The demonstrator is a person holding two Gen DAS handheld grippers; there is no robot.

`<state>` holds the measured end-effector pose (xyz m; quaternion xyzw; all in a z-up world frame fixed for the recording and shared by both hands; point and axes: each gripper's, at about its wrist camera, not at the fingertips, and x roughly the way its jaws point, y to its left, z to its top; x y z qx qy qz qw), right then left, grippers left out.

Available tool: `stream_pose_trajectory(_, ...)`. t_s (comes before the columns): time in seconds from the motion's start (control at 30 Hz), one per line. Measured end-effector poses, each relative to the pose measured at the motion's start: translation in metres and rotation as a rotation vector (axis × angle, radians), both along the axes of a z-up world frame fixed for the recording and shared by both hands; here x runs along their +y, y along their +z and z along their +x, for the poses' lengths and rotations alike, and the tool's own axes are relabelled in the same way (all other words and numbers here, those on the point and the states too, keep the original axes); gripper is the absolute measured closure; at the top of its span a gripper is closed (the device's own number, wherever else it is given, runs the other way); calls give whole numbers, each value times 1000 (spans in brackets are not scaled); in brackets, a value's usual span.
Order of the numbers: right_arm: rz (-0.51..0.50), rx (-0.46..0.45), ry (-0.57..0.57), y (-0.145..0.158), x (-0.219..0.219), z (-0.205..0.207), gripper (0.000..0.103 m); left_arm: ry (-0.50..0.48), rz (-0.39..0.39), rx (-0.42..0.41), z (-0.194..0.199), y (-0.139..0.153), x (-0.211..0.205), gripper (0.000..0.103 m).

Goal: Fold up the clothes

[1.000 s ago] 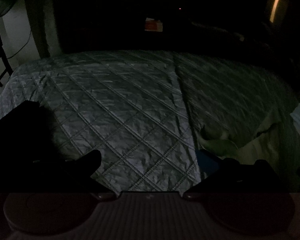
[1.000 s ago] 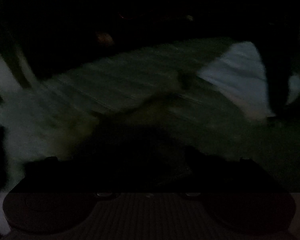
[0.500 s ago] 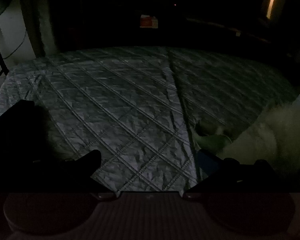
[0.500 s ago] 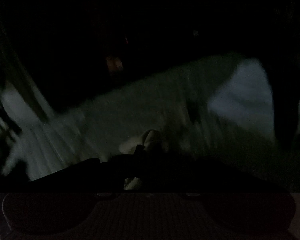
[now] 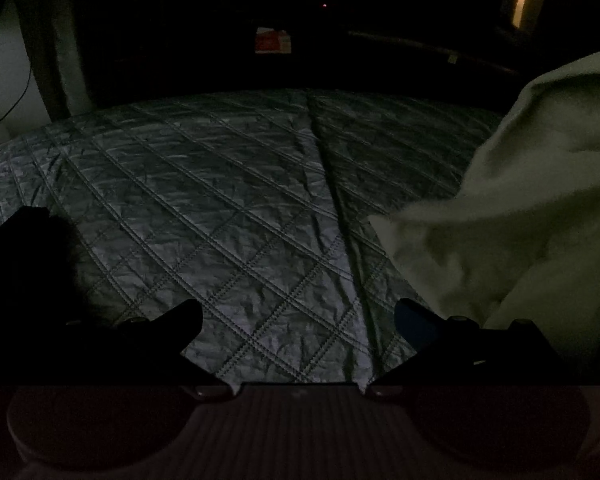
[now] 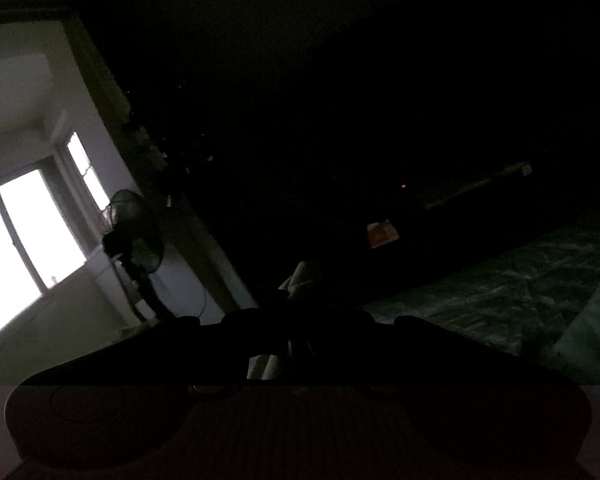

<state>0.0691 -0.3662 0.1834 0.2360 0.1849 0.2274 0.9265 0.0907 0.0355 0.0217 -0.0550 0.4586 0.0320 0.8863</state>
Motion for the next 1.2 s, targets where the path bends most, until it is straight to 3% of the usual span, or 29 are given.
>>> stream_pose_trajectory(0.17,49,20,-14,-1,-2,-1,89,16,-7,-10,0,4,3,1)
stream_pose_trajectory(0.27,91,41,-45,-3,3,7,89,75,-3,-43,-1,12,17,1)
stream_pose_trajectory(0.4,169,83,1,-10,37,32,89,243,-30,-71,-4,20,58,1)
stream_pose_trajectory(0.5,169,102,109,-11,95,60,89,413,-43,-77,-12,24,93,1)
stream_pose_trajectory(0.6,163,117,223,-12,158,88,88,585,-5,-106,-24,32,122,1)
stream_pose_trajectory(0.67,111,160,312,-16,205,108,78,673,-15,-115,-31,35,140,1)
stream_pose_trajectory(0.73,69,204,386,-20,237,118,75,713,-58,-108,-33,35,154,1)
stream_pose_trajectory(0.8,113,185,404,-22,234,116,72,727,-85,-96,-34,33,161,1)
stream_pose_trajectory(0.83,139,174,409,-24,230,115,59,727,-93,-91,-35,33,164,1)
stream_pose_trajectory(0.87,125,175,387,-28,225,117,40,729,-101,-89,-36,32,166,1)
stream_pose_trajectory(0.9,70,189,339,-35,219,121,34,731,-108,-89,-36,32,168,1)
stream_pose_trajectory(1.03,-146,250,160,-66,200,139,33,751,-134,-87,-41,31,175,1)
stream_pose_trajectory(1.2,-414,333,123,-127,221,176,34,770,-165,-66,-42,23,177,1)
